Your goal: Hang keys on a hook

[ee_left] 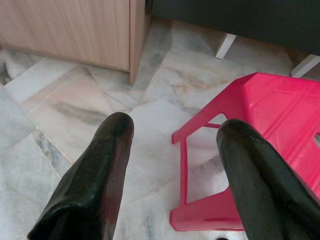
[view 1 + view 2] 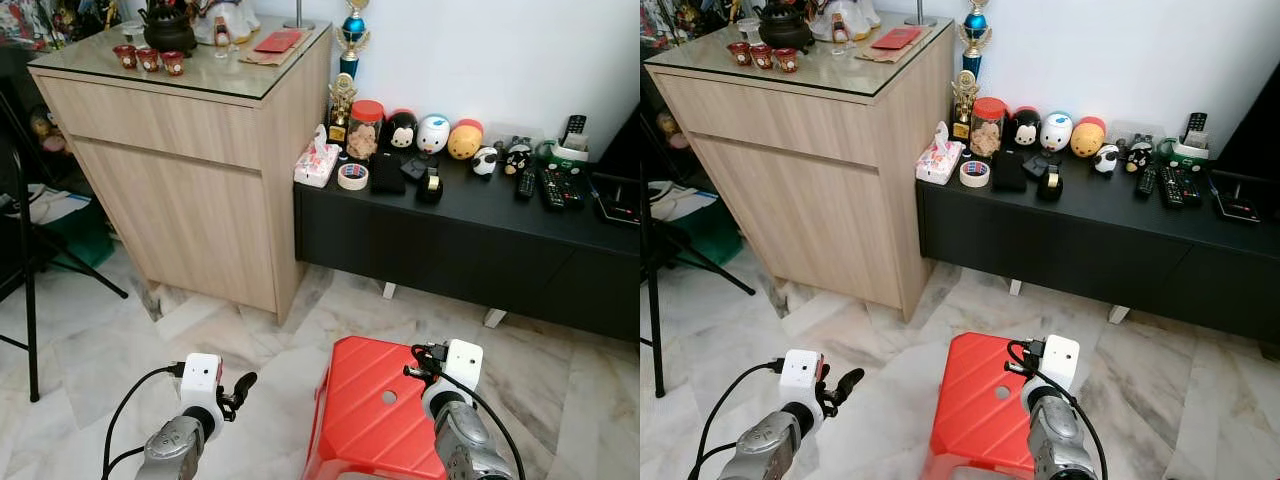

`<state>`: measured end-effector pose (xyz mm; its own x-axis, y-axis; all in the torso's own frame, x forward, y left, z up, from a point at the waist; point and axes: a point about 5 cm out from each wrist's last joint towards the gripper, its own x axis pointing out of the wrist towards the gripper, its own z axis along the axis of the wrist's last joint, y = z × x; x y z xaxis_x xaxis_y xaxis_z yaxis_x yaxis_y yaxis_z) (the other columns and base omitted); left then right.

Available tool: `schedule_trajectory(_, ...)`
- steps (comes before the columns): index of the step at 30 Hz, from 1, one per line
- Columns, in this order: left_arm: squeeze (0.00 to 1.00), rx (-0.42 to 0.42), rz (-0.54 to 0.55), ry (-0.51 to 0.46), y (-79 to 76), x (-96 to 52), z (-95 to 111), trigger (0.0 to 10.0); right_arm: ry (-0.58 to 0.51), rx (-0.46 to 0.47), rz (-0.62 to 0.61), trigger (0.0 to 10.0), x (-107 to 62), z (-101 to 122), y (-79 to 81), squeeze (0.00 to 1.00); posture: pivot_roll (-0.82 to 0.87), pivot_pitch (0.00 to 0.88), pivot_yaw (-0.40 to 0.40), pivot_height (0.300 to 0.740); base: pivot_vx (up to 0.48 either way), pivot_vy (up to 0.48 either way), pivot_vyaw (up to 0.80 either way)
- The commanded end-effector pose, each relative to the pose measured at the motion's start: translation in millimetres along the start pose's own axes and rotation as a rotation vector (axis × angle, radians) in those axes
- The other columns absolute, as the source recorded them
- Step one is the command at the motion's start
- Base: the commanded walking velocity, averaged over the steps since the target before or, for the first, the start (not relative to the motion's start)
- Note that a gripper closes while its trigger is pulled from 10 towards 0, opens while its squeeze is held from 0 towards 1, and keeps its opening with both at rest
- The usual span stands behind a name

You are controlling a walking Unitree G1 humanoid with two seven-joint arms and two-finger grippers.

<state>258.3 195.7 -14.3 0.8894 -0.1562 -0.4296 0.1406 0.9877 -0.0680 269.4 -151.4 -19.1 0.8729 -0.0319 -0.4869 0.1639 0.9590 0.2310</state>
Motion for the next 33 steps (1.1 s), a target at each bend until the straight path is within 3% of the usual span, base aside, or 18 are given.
schedule_trajectory(1, 0.00, 0.003, -0.009, 0.000, -0.7, 0.6, 0.0, 10.0, -0.016, -0.015, 0.002, 10.0, 1.7, 4.9, 0.8, 0.00, 0.03, 0.000, -0.051, 0.740, -0.244, 0.000, 0.00)
schedule_trajectory(33, 0.00, 0.010, -0.021, -0.015, -1.9, 2.4, 3.6, 10.0, -0.040, -0.030, 0.020, 10.0, 6.4, 15.0, 7.3, 0.00, 0.04, 0.011, -0.058, 0.740, -0.306, 0.000, 0.00)
